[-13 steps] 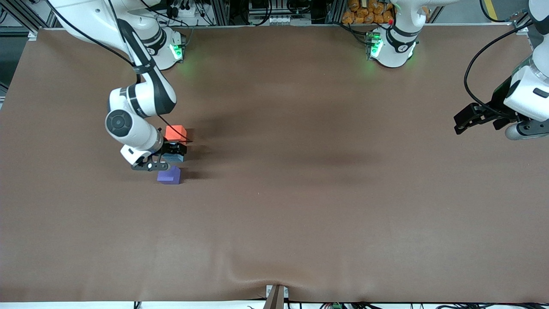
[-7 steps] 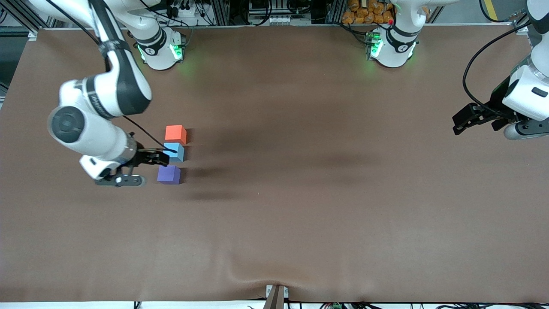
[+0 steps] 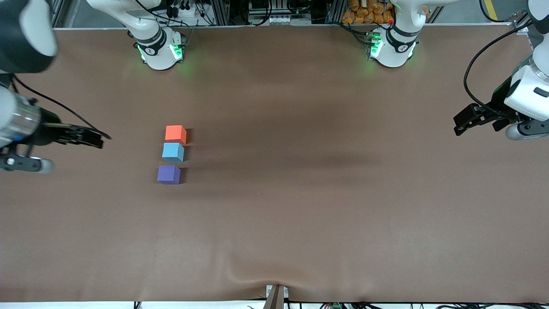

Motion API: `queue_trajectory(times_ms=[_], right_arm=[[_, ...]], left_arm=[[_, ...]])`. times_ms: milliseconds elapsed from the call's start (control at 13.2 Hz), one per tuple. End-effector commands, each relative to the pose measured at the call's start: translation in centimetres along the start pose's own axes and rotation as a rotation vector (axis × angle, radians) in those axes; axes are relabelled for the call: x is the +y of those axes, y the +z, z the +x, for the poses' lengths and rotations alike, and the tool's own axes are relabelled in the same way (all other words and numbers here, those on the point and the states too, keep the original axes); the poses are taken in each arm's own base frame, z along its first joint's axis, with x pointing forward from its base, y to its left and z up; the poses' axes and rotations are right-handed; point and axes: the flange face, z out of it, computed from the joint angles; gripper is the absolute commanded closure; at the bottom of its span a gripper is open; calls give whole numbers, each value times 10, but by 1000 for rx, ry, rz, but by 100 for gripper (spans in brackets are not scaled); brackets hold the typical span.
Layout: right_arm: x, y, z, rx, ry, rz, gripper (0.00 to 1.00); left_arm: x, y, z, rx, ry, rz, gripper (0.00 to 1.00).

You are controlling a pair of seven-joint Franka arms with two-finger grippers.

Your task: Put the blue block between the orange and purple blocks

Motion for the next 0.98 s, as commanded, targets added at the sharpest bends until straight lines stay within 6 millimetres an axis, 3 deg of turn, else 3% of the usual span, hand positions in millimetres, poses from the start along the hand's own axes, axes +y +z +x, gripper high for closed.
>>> queue_trajectory(times_ms=[0, 151, 453, 604, 755, 906], right_arm=[[5, -35, -30, -3, -10, 14, 0], [20, -55, -56, 22, 11, 16, 0], [48, -49, -99, 107, -76, 27, 0], [57, -48, -100, 111, -78, 29, 0], [40, -54, -103, 124, -101, 8, 0], [52, -60, -97, 132, -92, 28, 0]], left_arm=[[-2, -7, -6, 10, 13, -26, 0], [0, -5, -4, 9, 15, -26, 0], [-2, -7, -5, 13, 12, -26, 0], [-2, -10, -6, 18, 15, -27, 0], [-2, -17, -11, 21, 15, -26, 0], [2, -18, -13, 12, 24, -26, 0]])
